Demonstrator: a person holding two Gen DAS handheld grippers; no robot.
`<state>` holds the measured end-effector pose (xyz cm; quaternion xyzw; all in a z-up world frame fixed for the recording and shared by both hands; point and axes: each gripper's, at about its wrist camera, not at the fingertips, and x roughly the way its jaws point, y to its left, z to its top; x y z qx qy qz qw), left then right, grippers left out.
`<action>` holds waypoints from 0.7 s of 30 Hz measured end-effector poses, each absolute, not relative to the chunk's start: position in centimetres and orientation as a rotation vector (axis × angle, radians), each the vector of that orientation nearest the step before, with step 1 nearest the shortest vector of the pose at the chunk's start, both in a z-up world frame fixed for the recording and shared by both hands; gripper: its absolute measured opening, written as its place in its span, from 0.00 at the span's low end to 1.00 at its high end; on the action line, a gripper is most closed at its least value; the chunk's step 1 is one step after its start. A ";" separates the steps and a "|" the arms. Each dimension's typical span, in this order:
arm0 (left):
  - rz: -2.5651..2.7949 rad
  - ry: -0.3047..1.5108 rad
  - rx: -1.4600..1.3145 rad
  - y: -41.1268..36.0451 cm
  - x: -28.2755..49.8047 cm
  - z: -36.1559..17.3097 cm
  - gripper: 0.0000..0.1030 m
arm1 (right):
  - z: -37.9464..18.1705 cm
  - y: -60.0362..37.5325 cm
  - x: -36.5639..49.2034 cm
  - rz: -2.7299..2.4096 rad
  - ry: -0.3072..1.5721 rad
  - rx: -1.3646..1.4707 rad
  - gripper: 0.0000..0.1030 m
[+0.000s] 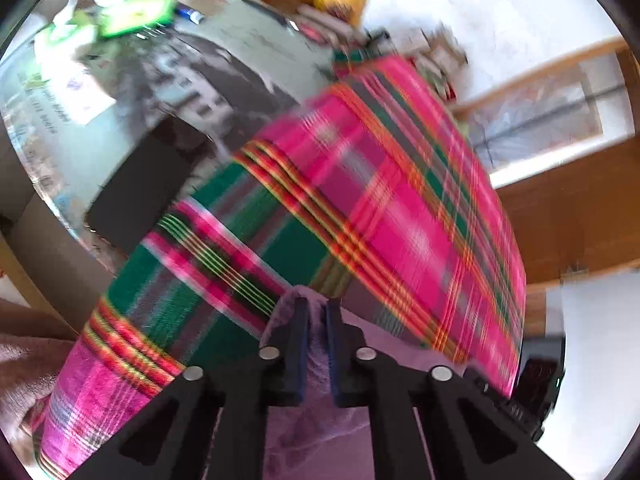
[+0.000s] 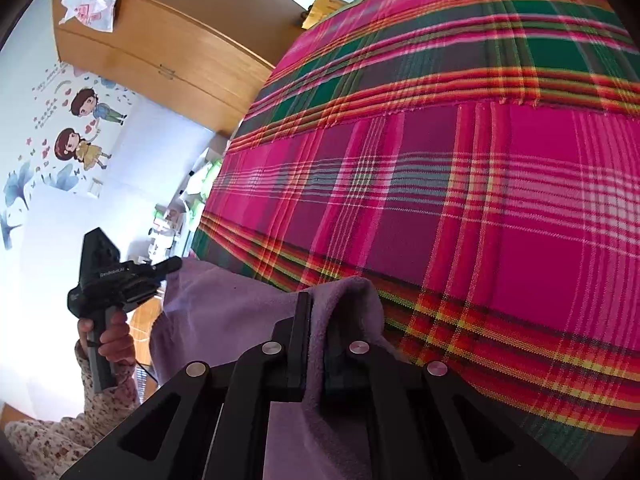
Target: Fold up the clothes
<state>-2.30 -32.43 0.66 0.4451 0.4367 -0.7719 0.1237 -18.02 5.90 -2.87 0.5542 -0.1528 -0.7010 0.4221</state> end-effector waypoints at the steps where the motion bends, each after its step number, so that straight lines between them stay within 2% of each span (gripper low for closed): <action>1: -2.253 1.273 1.248 -32.8 -1.7 0.9 0.05 | -2.9 5.9 -18.0 -1.760 -0.383 1.385 0.03; 5: -2.209 1.246 1.252 -33.5 -1.1 -0.2 0.05 | -3.4 6.1 -18.5 -1.757 -0.417 1.390 0.02; 9: -2.190 1.259 1.245 -33.5 -1.2 -0.6 0.06 | -2.6 5.4 -17.9 -1.817 -0.343 1.365 0.02; 12: -2.178 1.244 1.261 -33.6 -1.3 -0.7 0.08 | -2.7 5.4 -17.9 -1.816 -0.348 1.371 0.03; 14: -2.167 1.217 1.256 -33.6 -1.1 -0.8 0.13 | -2.7 5.6 -17.9 -1.815 -0.352 1.375 0.04; 16: -2.161 1.207 1.242 -33.7 -0.6 -0.5 0.20 | -2.4 5.6 -17.6 -1.835 -0.327 1.372 0.08; 18: -2.154 1.191 1.203 -33.9 0.2 0.2 0.20 | -1.8 5.7 -17.3 -1.865 -0.285 1.364 0.20; 19: -2.150 1.171 1.184 -33.9 0.6 0.6 0.20 | -1.3 5.7 -17.0 -1.887 -0.250 1.353 0.22; 21: -2.212 1.070 1.132 -32.9 1.0 2.1 0.20 | -0.5 6.0 -16.3 -1.952 -0.173 1.332 0.35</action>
